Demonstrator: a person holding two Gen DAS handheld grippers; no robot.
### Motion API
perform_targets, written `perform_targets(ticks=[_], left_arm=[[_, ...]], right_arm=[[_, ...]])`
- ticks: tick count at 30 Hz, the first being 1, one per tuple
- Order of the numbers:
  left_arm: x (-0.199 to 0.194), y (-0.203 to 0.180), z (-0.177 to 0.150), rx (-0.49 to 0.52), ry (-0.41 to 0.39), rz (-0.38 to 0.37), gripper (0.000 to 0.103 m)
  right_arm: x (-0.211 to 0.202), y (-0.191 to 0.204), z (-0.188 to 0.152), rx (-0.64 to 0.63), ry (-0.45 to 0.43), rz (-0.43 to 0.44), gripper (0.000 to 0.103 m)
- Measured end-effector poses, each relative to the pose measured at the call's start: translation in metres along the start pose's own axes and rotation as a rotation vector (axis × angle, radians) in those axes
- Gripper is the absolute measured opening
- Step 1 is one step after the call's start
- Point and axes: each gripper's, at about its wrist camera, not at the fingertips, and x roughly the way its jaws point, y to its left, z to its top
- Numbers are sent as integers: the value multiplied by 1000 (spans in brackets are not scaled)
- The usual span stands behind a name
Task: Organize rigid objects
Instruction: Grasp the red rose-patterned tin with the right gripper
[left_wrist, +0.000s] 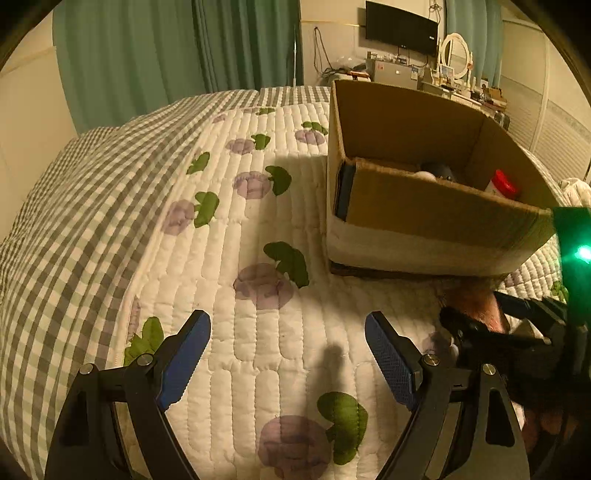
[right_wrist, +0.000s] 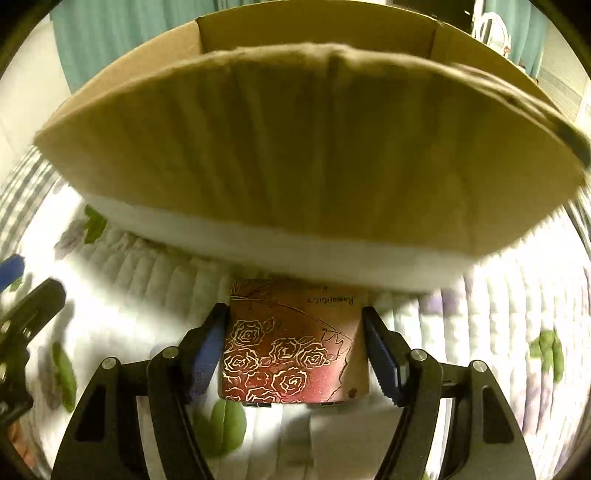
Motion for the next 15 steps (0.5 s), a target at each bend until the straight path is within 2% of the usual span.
perform_targets(ticks=[7, 11, 15], left_arm=[[-19, -16, 12, -20, -18, -24, 88], [-30, -35, 12, 6, -32, -35, 88], [-34, -59, 8, 27, -17, -67, 88]], right_arm=[[-54, 1, -14, -65, -72, -40, 71], [-81, -34, -17, 17, -97, -45, 71], [-102, -68, -16, 98, -110, -93, 71]])
